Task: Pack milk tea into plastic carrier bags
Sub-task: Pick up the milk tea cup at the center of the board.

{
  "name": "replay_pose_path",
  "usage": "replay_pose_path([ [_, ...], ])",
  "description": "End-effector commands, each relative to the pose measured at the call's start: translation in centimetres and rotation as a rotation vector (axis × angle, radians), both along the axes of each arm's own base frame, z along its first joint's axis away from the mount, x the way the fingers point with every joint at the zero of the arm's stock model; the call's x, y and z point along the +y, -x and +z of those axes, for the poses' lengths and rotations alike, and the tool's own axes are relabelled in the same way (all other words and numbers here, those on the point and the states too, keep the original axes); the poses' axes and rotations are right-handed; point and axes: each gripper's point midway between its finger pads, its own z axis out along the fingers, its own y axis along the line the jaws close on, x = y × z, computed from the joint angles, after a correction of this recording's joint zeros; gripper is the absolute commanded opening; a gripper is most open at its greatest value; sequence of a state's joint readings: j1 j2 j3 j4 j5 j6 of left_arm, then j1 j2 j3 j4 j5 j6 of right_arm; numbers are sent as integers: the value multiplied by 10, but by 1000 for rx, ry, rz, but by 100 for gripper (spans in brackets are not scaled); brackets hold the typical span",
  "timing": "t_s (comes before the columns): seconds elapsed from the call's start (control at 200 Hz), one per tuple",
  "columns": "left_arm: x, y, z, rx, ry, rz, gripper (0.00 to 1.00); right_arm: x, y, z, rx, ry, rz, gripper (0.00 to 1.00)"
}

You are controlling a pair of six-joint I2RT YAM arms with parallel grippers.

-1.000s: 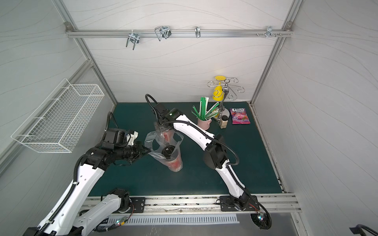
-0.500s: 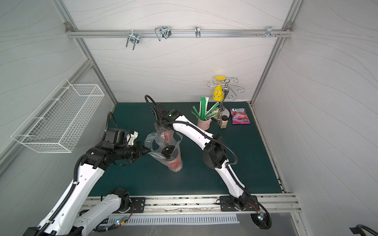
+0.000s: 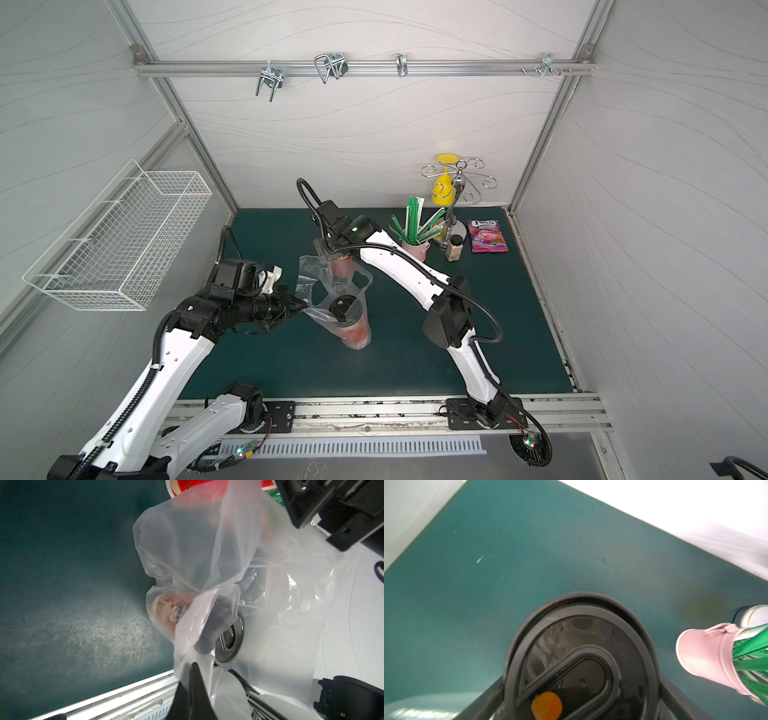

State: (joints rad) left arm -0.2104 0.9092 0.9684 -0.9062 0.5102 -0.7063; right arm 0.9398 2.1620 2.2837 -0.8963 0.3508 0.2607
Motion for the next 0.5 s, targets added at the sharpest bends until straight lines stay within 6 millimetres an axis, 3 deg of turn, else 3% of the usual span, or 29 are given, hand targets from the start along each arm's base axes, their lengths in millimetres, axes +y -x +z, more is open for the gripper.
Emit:
replay_pose_path([
  [0.0,-3,-11,23,-83,19,-14,0,-10,-1,28,-46,-30,-6,91],
  [0.18,-5,-15,23,-81,20,-19,0,-13,-2,41,-63,-41,1,91],
  [0.365,-7,-21,35,-100,28,-27,0,-26,5,90,-141,-75,22,90],
  [0.495,-8,-24,45,-121,33,-28,0,-36,20,131,-213,-116,68,89],
])
